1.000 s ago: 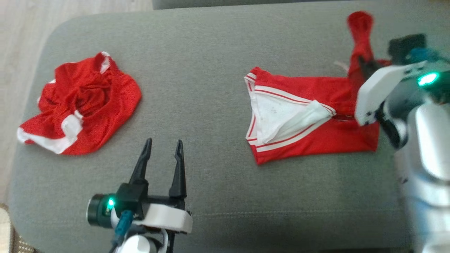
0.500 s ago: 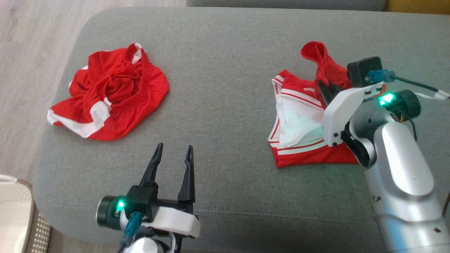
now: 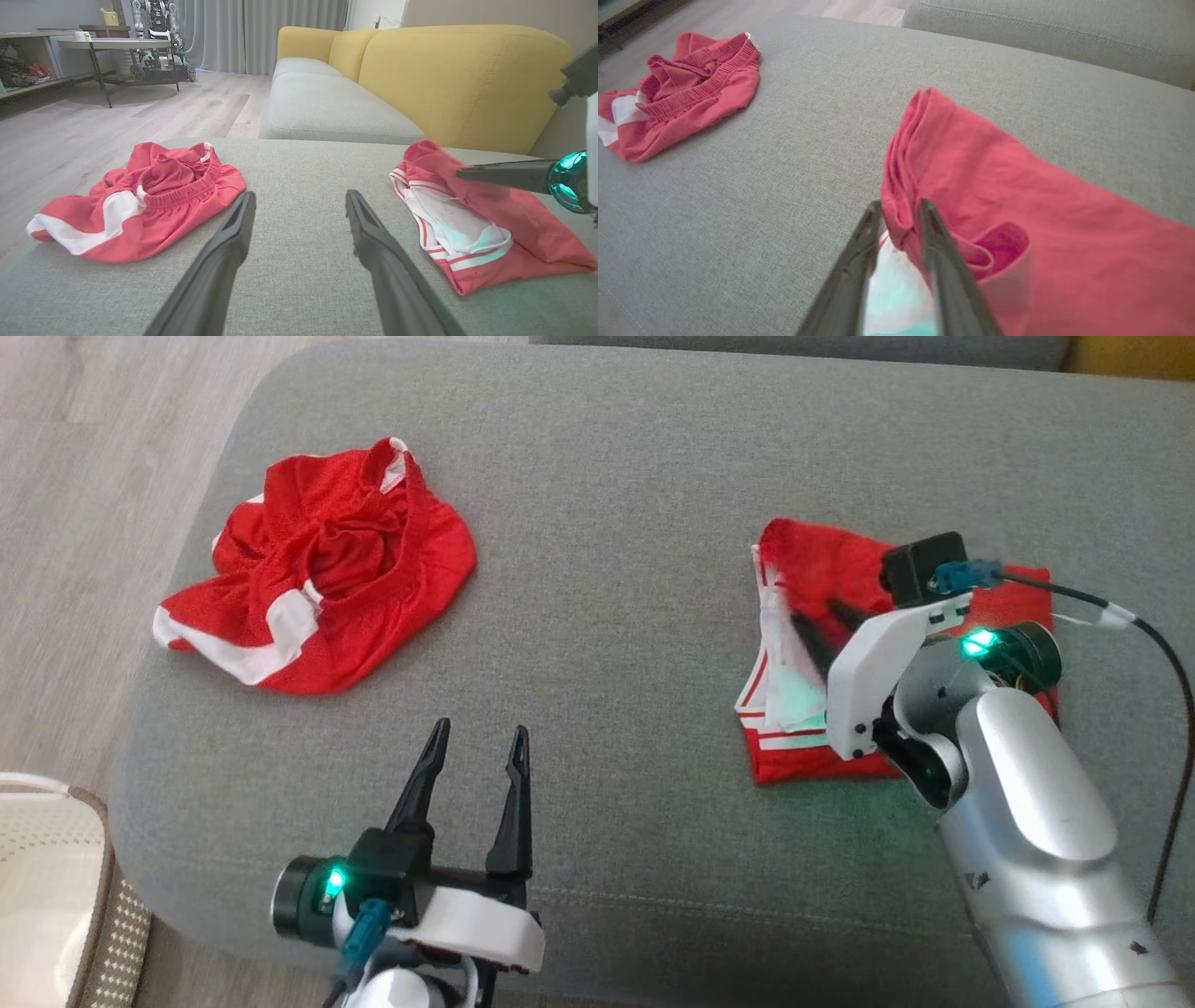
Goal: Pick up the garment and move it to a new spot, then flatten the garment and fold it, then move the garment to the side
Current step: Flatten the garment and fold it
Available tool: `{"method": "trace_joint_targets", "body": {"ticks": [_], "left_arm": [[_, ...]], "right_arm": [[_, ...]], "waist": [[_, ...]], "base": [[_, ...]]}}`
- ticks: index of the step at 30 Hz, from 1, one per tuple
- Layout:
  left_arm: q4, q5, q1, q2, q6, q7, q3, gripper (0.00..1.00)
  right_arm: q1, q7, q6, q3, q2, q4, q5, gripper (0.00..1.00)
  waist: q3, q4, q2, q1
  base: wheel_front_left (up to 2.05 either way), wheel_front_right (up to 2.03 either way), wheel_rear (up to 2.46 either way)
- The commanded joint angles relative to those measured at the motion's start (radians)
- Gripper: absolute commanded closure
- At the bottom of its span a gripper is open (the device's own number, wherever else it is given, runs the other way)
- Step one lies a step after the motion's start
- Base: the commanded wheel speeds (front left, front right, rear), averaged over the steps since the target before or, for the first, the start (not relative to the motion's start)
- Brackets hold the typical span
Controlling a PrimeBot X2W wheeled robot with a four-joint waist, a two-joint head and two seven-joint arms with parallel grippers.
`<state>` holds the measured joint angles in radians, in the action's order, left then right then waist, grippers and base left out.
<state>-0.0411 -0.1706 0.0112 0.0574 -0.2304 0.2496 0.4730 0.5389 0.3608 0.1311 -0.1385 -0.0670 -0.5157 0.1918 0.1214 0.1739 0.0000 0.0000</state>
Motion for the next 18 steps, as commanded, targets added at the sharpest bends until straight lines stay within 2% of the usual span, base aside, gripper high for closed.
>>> {"method": "trace_joint_targets", "body": {"ticks": [1,7,11,13,16,18], "left_arm": [[0.026,-0.004,0.05,-0.007,-0.009,0.012,-0.026,0.0],[0.027,0.001,0.045,-0.007,-0.009,0.012,-0.036,0.0],[0.034,0.005,0.035,-0.007,-0.013,0.012,-0.05,0.0],[0.036,0.005,0.029,-0.007,-0.016,0.012,-0.059,0.0],[0.037,0.002,0.018,-0.007,-0.019,0.012,-0.075,0.0],[0.038,0.0,0.009,-0.007,-0.02,0.012,-0.086,0.0]], "right_arm": [[0.03,-0.017,0.0,-0.019,0.017,0.042,0.012,0.0],[0.022,-0.077,0.0,0.045,0.015,0.146,-0.027,0.0],[-0.023,-0.121,0.0,0.109,-0.027,0.232,-0.059,0.0],[-0.057,-0.157,0.0,0.117,-0.052,0.263,-0.024,0.0],[-0.118,-0.271,0.0,0.08,-0.107,0.312,0.076,0.0],[-0.164,-0.352,0.0,0.073,-0.146,0.317,0.1,0.0]], "waist": [[0.0,-0.001,0.0,0.0],[-0.007,-0.013,0.0,0.0],[-0.018,-0.03,0.0,0.0],[-0.025,-0.042,0.0,0.0],[-0.037,-0.064,0.0,0.0],[-0.047,-0.08,0.0,0.0]], "base": [[0.0,0.0,0.0],[0.0,0.0,0.0],[0.0,0.0,0.0],[0.0,0.0,0.0],[0.0,0.0,0.0],[0.0,0.0,0.0]]}}
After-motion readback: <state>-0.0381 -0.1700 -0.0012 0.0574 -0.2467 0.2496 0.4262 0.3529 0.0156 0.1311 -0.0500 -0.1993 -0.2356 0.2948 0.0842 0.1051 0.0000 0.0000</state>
